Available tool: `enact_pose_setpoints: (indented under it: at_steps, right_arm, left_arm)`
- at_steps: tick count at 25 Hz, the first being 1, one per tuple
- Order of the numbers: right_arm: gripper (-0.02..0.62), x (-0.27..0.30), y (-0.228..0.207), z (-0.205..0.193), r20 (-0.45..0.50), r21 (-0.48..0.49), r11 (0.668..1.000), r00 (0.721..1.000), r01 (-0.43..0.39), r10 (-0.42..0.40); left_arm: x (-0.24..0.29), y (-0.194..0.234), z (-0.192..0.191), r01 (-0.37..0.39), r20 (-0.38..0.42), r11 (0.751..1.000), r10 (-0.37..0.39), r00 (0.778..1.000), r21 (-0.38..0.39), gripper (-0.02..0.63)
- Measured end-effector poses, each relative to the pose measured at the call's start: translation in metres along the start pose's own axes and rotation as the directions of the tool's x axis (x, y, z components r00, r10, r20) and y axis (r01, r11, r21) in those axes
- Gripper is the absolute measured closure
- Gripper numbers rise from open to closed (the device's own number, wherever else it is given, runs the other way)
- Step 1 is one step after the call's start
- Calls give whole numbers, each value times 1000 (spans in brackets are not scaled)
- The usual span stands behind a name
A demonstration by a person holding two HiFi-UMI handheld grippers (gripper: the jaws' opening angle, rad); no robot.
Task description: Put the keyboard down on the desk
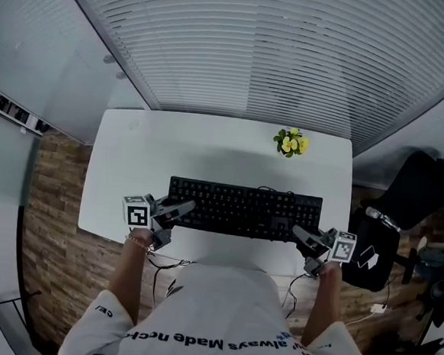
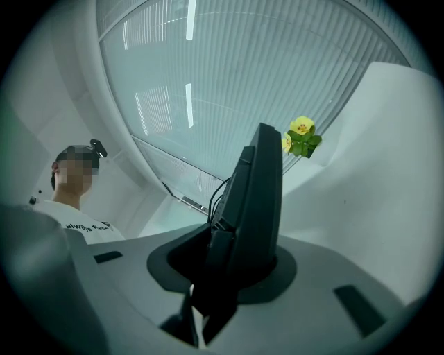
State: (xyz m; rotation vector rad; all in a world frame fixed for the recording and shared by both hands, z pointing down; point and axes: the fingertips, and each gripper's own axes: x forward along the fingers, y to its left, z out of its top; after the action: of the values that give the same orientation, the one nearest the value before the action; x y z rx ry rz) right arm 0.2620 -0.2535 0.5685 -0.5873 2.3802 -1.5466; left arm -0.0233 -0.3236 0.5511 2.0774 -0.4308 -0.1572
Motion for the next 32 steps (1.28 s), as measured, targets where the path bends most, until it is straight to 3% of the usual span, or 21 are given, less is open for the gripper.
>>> enact_pose_setpoints:
  at_steps: [12, 20, 27, 32]
  right_arm:
    - [459, 22, -5, -12, 8, -35, 997, 997, 75, -74]
    - [422, 26, -19, -17, 12, -51, 986, 988, 156, -156]
    - [378, 23, -51, -28, -4, -58, 966, 967, 252, -253]
    - [344, 28, -67, -38, -15, -79, 934, 937, 347, -350]
  left_arm:
    - [-21, 23, 9, -48, -10, 998, 49, 999, 47, 403]
    - [-27, 42, -4, -93, -4, 995, 93, 996, 35, 376]
    - [-29, 64, -18, -153, -9, 987, 153, 988, 41, 348]
    - [-32, 89, -33, -233, -16, 971, 234, 972, 47, 310]
